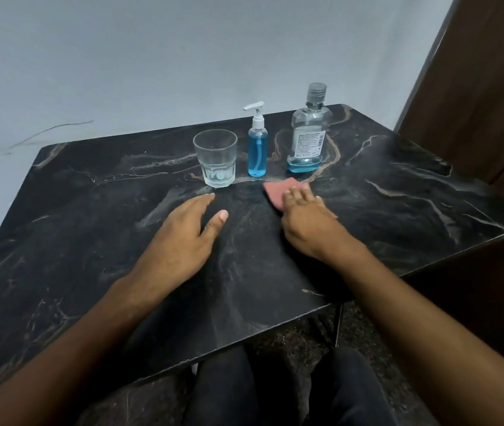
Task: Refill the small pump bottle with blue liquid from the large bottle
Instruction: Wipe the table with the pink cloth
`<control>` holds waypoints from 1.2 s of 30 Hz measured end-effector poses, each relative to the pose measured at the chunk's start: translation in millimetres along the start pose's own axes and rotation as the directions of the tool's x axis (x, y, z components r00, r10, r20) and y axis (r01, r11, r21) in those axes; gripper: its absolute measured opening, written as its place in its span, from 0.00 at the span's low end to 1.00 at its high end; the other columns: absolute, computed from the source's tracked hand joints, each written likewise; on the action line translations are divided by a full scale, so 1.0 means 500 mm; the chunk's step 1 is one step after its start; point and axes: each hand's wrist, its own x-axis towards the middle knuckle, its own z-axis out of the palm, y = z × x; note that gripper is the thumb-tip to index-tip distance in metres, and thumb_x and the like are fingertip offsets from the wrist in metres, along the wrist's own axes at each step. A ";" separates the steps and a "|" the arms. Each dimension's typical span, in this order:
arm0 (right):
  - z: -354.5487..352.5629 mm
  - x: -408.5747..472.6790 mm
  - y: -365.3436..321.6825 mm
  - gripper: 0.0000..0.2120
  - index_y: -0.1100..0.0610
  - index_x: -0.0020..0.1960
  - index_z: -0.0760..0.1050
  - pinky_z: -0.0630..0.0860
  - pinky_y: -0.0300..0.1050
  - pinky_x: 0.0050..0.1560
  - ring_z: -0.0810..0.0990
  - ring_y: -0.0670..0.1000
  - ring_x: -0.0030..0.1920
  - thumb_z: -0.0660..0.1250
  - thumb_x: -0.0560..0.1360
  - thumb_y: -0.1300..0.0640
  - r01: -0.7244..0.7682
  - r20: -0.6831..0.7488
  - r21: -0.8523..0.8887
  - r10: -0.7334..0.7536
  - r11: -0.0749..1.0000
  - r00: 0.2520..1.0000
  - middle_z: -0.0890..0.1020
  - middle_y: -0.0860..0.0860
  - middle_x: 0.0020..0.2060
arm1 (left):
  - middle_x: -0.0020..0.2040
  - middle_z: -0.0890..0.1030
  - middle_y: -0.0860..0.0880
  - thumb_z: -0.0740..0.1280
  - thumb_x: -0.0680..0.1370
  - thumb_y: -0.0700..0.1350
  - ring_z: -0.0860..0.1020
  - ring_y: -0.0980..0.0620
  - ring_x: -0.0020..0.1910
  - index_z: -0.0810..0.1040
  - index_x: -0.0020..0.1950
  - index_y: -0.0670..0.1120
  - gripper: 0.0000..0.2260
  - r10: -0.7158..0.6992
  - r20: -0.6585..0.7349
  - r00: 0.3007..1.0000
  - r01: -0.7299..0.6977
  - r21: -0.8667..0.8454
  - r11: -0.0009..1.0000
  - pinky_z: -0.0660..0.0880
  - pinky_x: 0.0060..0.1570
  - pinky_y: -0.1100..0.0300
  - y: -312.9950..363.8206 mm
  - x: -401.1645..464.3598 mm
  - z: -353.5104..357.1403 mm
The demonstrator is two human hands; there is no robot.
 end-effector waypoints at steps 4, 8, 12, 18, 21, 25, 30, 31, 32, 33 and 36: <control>0.039 -0.023 -0.140 0.28 0.62 0.81 0.52 0.45 0.53 0.79 0.47 0.56 0.81 0.53 0.85 0.52 0.330 -0.083 0.103 -0.322 0.939 0.943 0.53 0.58 0.81 | 0.73 0.73 0.43 0.59 0.84 0.52 0.68 0.45 0.74 0.70 0.75 0.41 0.23 0.005 -0.055 0.998 -0.003 0.038 0.999 0.62 0.74 0.53 0.013 0.021 0.009; 0.058 -0.026 -0.157 0.29 0.57 0.82 0.48 0.44 0.51 0.81 0.43 0.53 0.81 0.53 0.84 0.57 0.446 -0.049 0.119 -0.443 0.887 0.895 0.48 0.55 0.82 | 0.76 0.70 0.43 0.56 0.84 0.54 0.65 0.46 0.77 0.69 0.76 0.41 0.25 0.000 -0.015 1.000 0.000 0.027 1.000 0.60 0.77 0.48 0.015 0.027 0.013; 0.019 0.014 -0.042 0.25 0.61 0.81 0.51 0.47 0.53 0.80 0.46 0.54 0.81 0.48 0.86 0.54 0.166 -0.044 0.065 -0.163 0.984 0.986 0.51 0.57 0.81 | 0.81 0.60 0.46 0.53 0.83 0.58 0.54 0.51 0.82 0.60 0.81 0.43 0.30 -0.045 0.012 0.999 0.044 0.075 0.996 0.50 0.79 0.54 0.010 0.018 0.017; 0.020 -0.022 -0.061 0.25 0.61 0.80 0.57 0.49 0.54 0.78 0.50 0.56 0.81 0.51 0.86 0.52 0.212 -0.057 0.144 -0.206 0.966 0.977 0.58 0.56 0.80 | 0.84 0.49 0.46 0.48 0.84 0.59 0.44 0.53 0.82 0.48 0.83 0.42 0.32 -0.130 0.097 0.987 0.124 0.065 0.990 0.41 0.79 0.56 0.016 0.018 0.038; 0.062 -0.088 -0.118 0.28 0.59 0.81 0.53 0.47 0.53 0.79 0.48 0.54 0.81 0.53 0.85 0.49 0.382 -0.108 0.130 -0.369 0.915 0.923 0.55 0.54 0.81 | 0.84 0.47 0.46 0.48 0.85 0.57 0.43 0.53 0.82 0.46 0.82 0.41 0.31 -0.114 0.119 0.986 0.107 0.060 0.992 0.39 0.79 0.57 0.029 0.030 0.062; 0.055 -0.082 -0.029 0.27 0.57 0.81 0.53 0.45 0.47 0.79 0.48 0.51 0.81 0.54 0.85 0.53 0.326 -0.069 0.125 -0.320 0.937 0.945 0.54 0.53 0.81 | 0.84 0.48 0.49 0.48 0.84 0.59 0.43 0.58 0.81 0.48 0.83 0.44 0.32 -0.054 0.153 0.987 0.049 0.036 0.998 0.38 0.74 0.65 0.041 0.024 0.084; -0.016 -0.048 0.165 0.24 0.61 0.80 0.56 0.48 0.49 0.78 0.50 0.53 0.81 0.51 0.86 0.54 -0.077 -0.062 0.120 0.085 0.990 0.994 0.56 0.55 0.81 | 0.83 0.52 0.54 0.49 0.80 0.65 0.45 0.66 0.76 0.51 0.83 0.49 0.35 0.040 0.152 0.988 -0.031 -0.058 0.998 0.41 0.72 0.70 0.070 -0.005 0.087; -0.019 -0.048 0.166 0.24 0.61 0.80 0.55 0.48 0.50 0.78 0.49 0.53 0.81 0.51 0.86 0.54 -0.108 -0.067 0.093 0.114 0.990 0.991 0.55 0.55 0.81 | 0.82 0.53 0.56 0.50 0.79 0.66 0.46 0.67 0.77 0.51 0.83 0.50 0.36 0.045 0.148 0.988 -0.035 -0.072 0.997 0.42 0.71 0.71 0.072 -0.014 0.084; -0.015 -0.052 0.148 0.25 0.61 0.80 0.55 0.48 0.50 0.78 0.49 0.53 0.81 0.51 0.86 0.54 -0.106 -0.079 0.081 0.112 0.991 0.991 0.55 0.55 0.81 | 0.82 0.53 0.57 0.50 0.78 0.66 0.46 0.67 0.77 0.51 0.83 0.51 0.36 0.050 0.145 0.988 -0.038 -0.081 0.996 0.41 0.71 0.73 0.072 -0.024 0.081; -0.005 -0.061 0.116 0.25 0.60 0.80 0.55 0.48 0.50 0.78 0.50 0.53 0.81 0.52 0.86 0.54 -0.074 -0.091 0.094 0.082 0.993 0.992 0.55 0.55 0.81 | 0.81 0.53 0.58 0.49 0.78 0.67 0.46 0.67 0.77 0.52 0.83 0.51 0.36 0.054 0.143 0.988 -0.042 -0.085 0.995 0.40 0.69 0.77 0.073 -0.032 0.079; 0.054 -0.137 -0.026 0.27 0.58 0.81 0.53 0.42 0.49 0.79 0.47 0.53 0.81 0.55 0.84 0.55 0.214 -0.138 0.120 -0.197 0.969 0.970 0.52 0.54 0.81 | 0.81 0.52 0.58 0.50 0.77 0.65 0.46 0.67 0.77 0.52 0.83 0.50 0.37 0.063 0.130 0.990 -0.050 -0.102 0.994 0.38 0.66 0.81 0.075 -0.048 0.074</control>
